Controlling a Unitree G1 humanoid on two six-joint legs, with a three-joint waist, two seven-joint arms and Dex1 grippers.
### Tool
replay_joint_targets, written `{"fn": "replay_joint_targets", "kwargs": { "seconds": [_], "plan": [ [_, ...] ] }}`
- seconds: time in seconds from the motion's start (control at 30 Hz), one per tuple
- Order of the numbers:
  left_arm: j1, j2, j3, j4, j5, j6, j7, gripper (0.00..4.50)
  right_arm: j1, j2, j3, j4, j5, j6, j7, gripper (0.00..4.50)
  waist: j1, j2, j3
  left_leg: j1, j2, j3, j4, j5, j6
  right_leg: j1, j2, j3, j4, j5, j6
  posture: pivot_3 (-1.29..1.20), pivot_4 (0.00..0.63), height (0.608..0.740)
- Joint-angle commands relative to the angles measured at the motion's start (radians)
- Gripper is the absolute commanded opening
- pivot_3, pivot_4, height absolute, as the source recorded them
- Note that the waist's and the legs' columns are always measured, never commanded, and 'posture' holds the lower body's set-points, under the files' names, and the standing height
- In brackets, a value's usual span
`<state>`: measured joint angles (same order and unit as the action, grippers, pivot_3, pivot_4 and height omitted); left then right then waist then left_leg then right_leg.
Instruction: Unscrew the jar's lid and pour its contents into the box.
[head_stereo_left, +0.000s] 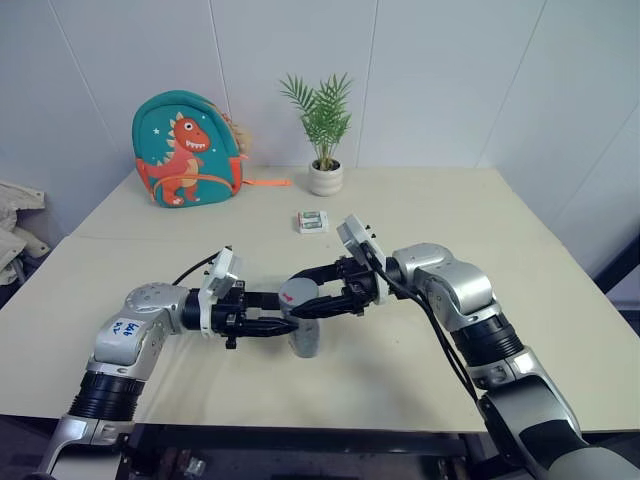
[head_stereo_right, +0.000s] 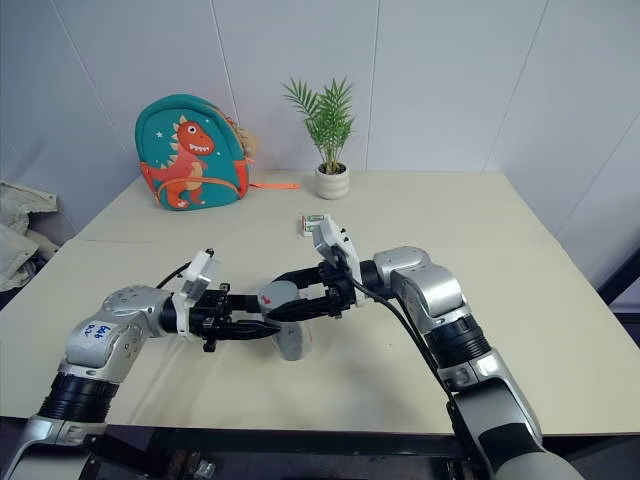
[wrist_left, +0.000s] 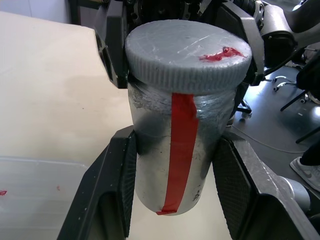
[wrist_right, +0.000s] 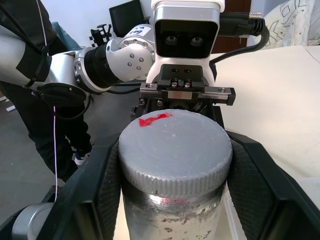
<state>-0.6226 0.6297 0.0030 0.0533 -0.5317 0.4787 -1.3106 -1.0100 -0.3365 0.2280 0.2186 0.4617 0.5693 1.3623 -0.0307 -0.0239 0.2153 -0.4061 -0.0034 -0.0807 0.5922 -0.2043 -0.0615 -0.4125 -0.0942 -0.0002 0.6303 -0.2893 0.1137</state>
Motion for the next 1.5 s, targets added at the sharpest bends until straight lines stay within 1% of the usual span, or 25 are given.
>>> {"fn": "replay_joint_targets", "kwargs": {
  "seconds": [0.03, 0.07, 0.33, 0.5, 0.6, 0.8, 1.0, 1.27, 1.5],
  "plan": [
    [0.002, -0.001, 0.011, -0.046, -0.029, 0.004, 0.001, 1.87, -0.026, 0.006, -0.009, -0.036, 0.015, 0.006, 0.006, 4.25, 0.000, 0.000, 0.000, 0.000, 0.000, 0.000, 0.000, 0.000, 0.000, 0.000, 0.000, 0.000, 0.000, 0.000, 0.000, 0.00, 0.150, 0.740],
    [0.003, 0.000, 0.012, -0.047, -0.029, 0.005, 0.001, 1.87, -0.024, 0.007, -0.010, -0.036, 0.013, 0.006, 0.003, 4.47, 0.001, 0.000, 0.000, 0.000, 0.000, 0.000, 0.000, 0.000, 0.000, 0.000, 0.000, 0.000, 0.000, 0.000, 0.000, 0.00, 0.150, 0.740],
    [0.021, 0.011, 0.037, -0.057, -0.034, 0.004, 0.016, 1.87, -0.011, 0.011, -0.047, -0.039, 0.016, -0.027, -0.034, 4.47, 0.000, 0.000, 0.000, 0.000, 0.000, 0.000, 0.001, 0.000, 0.000, 0.000, 0.000, 0.001, 0.000, 0.000, 0.000, 0.00, 0.150, 0.740],
    [0.043, 0.025, 0.067, -0.049, -0.027, -0.013, 0.043, 1.87, 0.000, -0.001, -0.080, -0.084, 0.035, -0.006, -0.063, 4.47, 0.001, 0.000, 0.000, 0.000, 0.000, 0.001, 0.001, 0.000, 0.000, 0.000, 0.000, 0.001, 0.000, 0.000, 0.000, 0.00, 0.150, 0.740],
    [0.045, 0.029, 0.070, -0.029, -0.005, -0.033, 0.067, 1.87, 0.013, 0.001, -0.077, -0.118, 0.019, -0.003, -0.107, 4.47, 0.002, 0.000, 0.000, 0.000, 0.000, 0.001, 0.001, 0.000, 0.000, 0.000, 0.000, 0.001, 0.000, 0.000, 0.000, 0.00, 0.150, 0.740],
    [0.034, 0.019, 0.056, -0.027, -0.006, -0.045, 0.089, 1.87, 0.017, 0.033, -0.054, -0.155, 0.001, 0.024, -0.200, 4.47, 0.000, 0.000, 0.000, 0.000, 0.000, 0.002, 0.001, 0.000, 0.000, 0.000, 0.000, 0.002, 0.000, 0.000, 0.000, 0.00, 0.150, 0.740],
    [0.025, 0.004, 0.050, -0.015, -0.005, -0.059, 0.099, 1.87, -0.002, 0.077, -0.033, -0.140, -0.040, 0.037, -0.300, 4.47, 0.002, 0.000, 0.000, 0.000, 0.000, 0.003, 0.001, 0.000, 0.000, -0.001, 0.000, 0.003, 0.000, 0.000, 0.001, 0.00, 0.150, 0.740],
    [0.029, 0.008, 0.055, -0.010, -0.008, -0.063, 0.097, 1.87, 0.003, 0.079, -0.036, -0.157, -0.033, 0.053, -0.314, 4.47, 0.000, 0.000, 0.000, 0.000, 0.000, 0.003, 0.001, -0.001, 0.001, -0.001, 0.000, 0.003, 0.000, 0.000, 0.001, 0.00, 0.150, 0.740],
    [0.040, 0.008, 0.063, -0.022, -0.017, -0.058, 0.102, 1.87, -0.006, 0.026, -0.056, -0.120, -0.043, 0.027, -0.277, 4.47, 0.002, 0.000, 0.000, 0.000, 0.000, 0.003, 0.001, -0.001, 0.001, -0.001, 0.000, 0.003, 0.000, 0.000, 0.001, 0.00, 0.150, 0.740]
  ]
}}
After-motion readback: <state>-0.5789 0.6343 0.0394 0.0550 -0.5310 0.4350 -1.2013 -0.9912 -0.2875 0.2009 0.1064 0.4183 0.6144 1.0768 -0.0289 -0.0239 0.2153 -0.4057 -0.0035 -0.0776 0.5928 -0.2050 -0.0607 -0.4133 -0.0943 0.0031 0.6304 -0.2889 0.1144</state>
